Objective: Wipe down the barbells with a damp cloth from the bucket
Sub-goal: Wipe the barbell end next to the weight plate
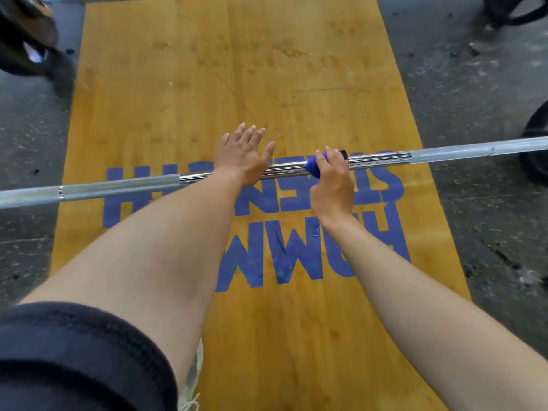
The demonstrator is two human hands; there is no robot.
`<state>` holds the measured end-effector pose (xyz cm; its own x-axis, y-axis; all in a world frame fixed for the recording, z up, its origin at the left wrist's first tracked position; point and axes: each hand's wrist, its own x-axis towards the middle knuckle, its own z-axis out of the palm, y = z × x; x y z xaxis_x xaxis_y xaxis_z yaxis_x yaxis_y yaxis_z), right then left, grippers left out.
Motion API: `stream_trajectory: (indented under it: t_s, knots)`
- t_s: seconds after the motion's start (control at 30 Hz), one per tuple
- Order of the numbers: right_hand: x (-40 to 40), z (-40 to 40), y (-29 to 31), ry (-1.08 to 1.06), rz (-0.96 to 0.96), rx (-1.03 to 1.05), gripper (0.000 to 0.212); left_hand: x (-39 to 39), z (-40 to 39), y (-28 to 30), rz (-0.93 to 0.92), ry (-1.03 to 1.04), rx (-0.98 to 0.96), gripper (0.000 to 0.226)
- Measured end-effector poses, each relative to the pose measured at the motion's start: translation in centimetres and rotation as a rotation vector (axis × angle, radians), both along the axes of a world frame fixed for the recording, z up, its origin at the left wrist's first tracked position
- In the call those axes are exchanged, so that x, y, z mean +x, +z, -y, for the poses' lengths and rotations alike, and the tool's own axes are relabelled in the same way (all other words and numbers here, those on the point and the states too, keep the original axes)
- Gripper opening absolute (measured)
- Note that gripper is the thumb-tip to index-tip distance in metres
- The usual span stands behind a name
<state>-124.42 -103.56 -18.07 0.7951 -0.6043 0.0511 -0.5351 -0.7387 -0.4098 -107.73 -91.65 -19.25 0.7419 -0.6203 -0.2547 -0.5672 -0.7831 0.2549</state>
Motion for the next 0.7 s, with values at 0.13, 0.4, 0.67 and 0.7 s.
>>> stream_trajectory:
  t_s: [0.13,0.4,0.67,0.7]
  knots:
    - [-2.0,0.3,-0.1,0.079,0.049,0.020,0.067,-2.4,-1.1,0.7,-0.021,0.001,0.010,0.067]
    - [-7.2,1.9,-0.1,0.053,0.035,0.016,0.068,-6.6,-2.8,0.3,0.056,0.061,-0.028,0.066]
    - [-10.5,2.4,-0.7,0.174,0.084,0.010,0.073,-10.2,-4.1,-0.1,0.187,0.080,-0.003,0.066]
    - [-10.7,2.3,-0.6,0.054,0.089,0.026,0.071,-10.5,-4.1,0.1,0.205,0.078,-0.021,0.067]
